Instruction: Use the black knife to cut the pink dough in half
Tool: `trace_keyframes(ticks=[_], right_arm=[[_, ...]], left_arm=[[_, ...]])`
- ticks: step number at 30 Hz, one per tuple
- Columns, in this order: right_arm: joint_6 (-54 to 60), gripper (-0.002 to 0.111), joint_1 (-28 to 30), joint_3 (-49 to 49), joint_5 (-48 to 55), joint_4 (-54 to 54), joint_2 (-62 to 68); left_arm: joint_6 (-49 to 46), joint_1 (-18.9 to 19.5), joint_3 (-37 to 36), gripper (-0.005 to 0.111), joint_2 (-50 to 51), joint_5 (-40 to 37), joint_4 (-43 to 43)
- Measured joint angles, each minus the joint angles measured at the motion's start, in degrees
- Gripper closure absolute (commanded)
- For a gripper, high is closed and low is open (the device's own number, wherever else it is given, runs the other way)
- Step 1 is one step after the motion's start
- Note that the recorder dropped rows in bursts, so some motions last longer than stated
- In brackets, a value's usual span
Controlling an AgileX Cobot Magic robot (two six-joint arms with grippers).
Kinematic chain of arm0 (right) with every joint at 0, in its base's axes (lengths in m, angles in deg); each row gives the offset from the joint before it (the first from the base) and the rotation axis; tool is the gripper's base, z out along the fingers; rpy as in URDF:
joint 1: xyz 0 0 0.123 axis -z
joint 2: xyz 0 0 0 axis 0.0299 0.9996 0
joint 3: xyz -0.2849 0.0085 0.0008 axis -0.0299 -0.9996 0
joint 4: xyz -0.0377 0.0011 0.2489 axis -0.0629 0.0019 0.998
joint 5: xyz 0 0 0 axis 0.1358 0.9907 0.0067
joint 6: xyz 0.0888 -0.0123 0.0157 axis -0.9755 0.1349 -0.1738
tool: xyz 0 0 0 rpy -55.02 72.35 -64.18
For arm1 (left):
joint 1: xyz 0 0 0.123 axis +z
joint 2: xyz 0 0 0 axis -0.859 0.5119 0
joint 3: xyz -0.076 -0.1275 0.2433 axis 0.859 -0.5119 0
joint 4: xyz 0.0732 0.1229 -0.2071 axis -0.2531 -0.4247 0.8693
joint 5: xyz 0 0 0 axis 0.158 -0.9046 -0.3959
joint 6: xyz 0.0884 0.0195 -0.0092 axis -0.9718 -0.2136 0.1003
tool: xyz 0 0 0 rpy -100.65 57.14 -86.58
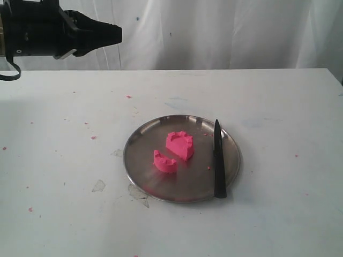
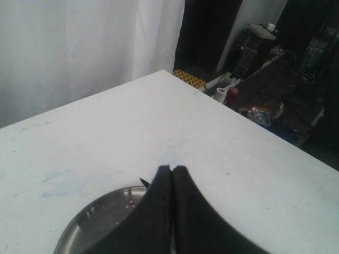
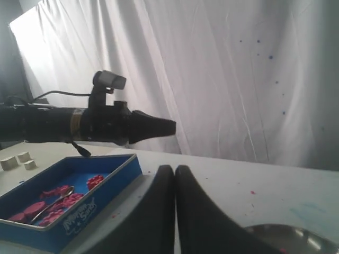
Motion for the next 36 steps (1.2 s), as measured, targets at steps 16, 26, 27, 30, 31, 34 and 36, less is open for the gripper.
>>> trace_keyframes(ticks=[16, 26, 27, 30, 31, 34, 36], right_arm=[[-40.5, 0.108, 7.8, -11.0, 3.5, -39.9, -12.2], [-27.7, 0.108, 25.6, -18.5, 9.3, -38.3, -19.3], [-26.7, 0.108, 26.8, -19.1, 9.4, -37.9, -19.4], [-23.9, 0.108, 29.3, -21.2, 9.4, -37.2, -19.4], [-23.6, 0.108, 29.6, -21.9, 9.4, -37.2, -19.4], [-23.1, 0.108, 30.4, -24.8, 8.7, -37.2, -19.4], [-23.0, 0.108, 30.6, -26.6, 7.6, -37.2, -19.4]], left_arm=[[0.0, 0.0, 0.0, 0.107, 0.0, 0.1, -0.5], [0.1, 0.0, 0.0, 0.107, 0.0, 0.3, -0.6], [0.1, 0.0, 0.0, 0.107, 0.0, 0.3, -0.7], [0.1, 0.0, 0.0, 0.107, 0.0, 0.4, -1.2], [0.1, 0.0, 0.0, 0.107, 0.0, 0.4, -1.4], [0.1, 0.0, 0.0, 0.107, 0.0, 0.4, -1.8], [0.1, 0.0, 0.0, 0.107, 0.0, 0.4, -1.8]])
